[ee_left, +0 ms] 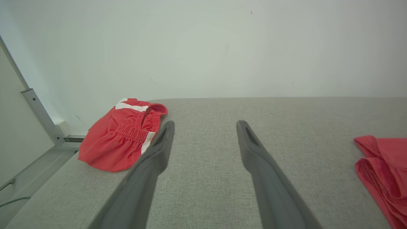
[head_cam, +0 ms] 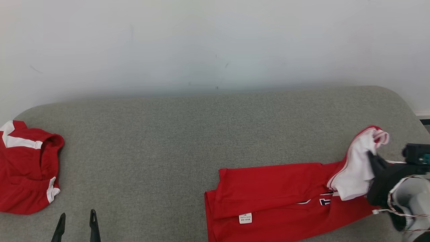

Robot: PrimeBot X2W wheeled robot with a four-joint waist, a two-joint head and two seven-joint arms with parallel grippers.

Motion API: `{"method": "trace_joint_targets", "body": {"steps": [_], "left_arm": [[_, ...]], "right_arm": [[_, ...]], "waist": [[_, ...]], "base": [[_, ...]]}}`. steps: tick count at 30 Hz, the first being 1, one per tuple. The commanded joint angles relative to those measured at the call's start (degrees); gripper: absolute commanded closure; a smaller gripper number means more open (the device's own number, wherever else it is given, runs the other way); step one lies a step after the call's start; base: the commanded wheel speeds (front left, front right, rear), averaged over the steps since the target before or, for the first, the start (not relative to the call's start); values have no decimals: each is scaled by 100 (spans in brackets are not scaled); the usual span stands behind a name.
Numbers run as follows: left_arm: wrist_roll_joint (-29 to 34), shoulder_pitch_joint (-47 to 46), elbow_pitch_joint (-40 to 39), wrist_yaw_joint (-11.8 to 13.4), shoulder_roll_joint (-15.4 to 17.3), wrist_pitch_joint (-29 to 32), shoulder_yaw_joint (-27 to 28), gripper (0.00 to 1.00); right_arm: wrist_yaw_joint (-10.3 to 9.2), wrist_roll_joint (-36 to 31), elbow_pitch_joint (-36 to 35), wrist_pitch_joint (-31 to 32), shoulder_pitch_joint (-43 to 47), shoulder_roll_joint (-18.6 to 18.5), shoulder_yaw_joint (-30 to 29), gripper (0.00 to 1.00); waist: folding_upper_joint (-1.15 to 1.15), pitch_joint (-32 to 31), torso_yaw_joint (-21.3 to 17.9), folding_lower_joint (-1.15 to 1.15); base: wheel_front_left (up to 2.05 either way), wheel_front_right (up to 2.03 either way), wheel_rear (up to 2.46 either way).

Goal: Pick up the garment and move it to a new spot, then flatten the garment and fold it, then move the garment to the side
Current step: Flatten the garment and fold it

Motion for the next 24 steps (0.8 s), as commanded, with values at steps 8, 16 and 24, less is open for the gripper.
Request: {"method": "trace_joint_targets", "body": {"steps": [8,16,24], "left_arm": [[-28,-126,-32,6,-30,-34,-38,0],[-27,-266,37,-25,-44,-38,-116,0],[-40,-391,147,-34,-86,-33,-210,0]], "right_arm": [[-16,105,-1683,436,539,606,494,100],[-15,-59,-2692,784,985,1179,825,100],[-15,-416,-2802,929,1259,1787,1071,100]], "waist": [[-1,42,25,0],[-1,65,158,0],[-1,92,337,0]], "base": [[0,0,0],[0,0,0],[0,0,0]]}}
